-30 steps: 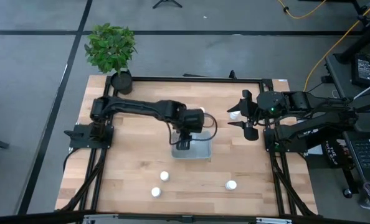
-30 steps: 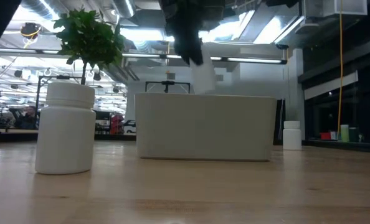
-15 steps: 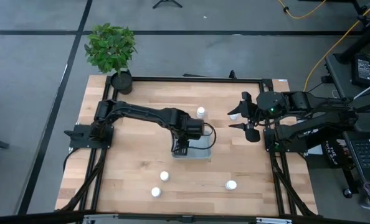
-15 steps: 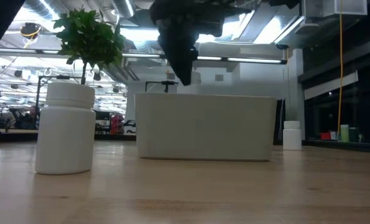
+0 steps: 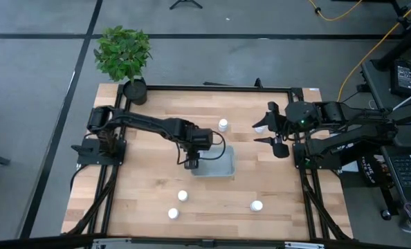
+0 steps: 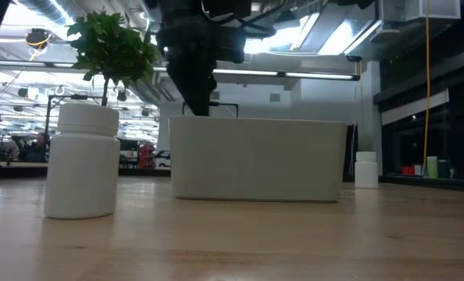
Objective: Pick and place pill bottles into a basket
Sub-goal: Put the white medicine bottle into the gray bin
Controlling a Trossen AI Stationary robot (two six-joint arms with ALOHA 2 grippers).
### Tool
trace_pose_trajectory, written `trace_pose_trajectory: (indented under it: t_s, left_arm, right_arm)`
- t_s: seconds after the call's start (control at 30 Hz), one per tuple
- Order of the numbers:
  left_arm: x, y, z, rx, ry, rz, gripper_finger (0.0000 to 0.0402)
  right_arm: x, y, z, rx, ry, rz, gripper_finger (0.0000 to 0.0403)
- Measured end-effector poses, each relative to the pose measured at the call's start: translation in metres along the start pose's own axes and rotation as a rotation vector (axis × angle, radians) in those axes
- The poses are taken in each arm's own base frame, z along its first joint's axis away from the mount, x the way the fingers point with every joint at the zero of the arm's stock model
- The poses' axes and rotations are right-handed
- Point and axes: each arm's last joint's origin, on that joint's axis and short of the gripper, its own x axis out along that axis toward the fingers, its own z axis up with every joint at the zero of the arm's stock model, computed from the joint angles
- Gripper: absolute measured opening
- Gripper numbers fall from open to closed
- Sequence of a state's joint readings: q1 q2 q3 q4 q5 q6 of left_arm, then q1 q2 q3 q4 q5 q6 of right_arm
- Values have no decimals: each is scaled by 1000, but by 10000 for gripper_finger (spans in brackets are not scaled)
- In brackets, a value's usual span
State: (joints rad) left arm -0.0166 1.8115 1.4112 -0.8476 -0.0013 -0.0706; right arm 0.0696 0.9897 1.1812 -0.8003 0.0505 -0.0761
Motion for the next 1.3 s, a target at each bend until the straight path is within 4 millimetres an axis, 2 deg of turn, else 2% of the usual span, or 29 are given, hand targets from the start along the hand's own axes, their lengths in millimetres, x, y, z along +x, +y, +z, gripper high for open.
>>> trace_pose_trajectory:
  t_s: [0.1,0.23,0.33,0.53,0.63,0.87,1.07,1.17,1.3]
  left_arm:
    - [1,4,0,-15,7,3,156]
    - [4,8,0,-14,15,6,222]
    - [3,12,0,-11,12,10,252]
    - [3,19,1,-30,9,-17,259]
    - [-4,21,5,-33,0,9,262]
    - [-56,23,25,8,-44,141,272]
    - [-113,25,42,-45,-147,268,274]
    - [-137,22,48,-60,-217,328,274]
    - [-167,15,54,-48,-323,376,274]
  right_arm:
    - [0,0,2,-8,-25,-2,236]
    - [0,0,4,-8,-36,-3,236]
    - [0,0,4,-2,-36,-3,236]
    - [0,0,4,22,-36,-2,236]
    - [0,0,4,23,-36,-2,236]
    - [1,0,-5,62,41,2,236]
    - [13,-9,-37,175,291,-156,241]
    - [20,-22,-50,223,368,-219,260]
    - [33,-42,-66,324,453,-273,308]
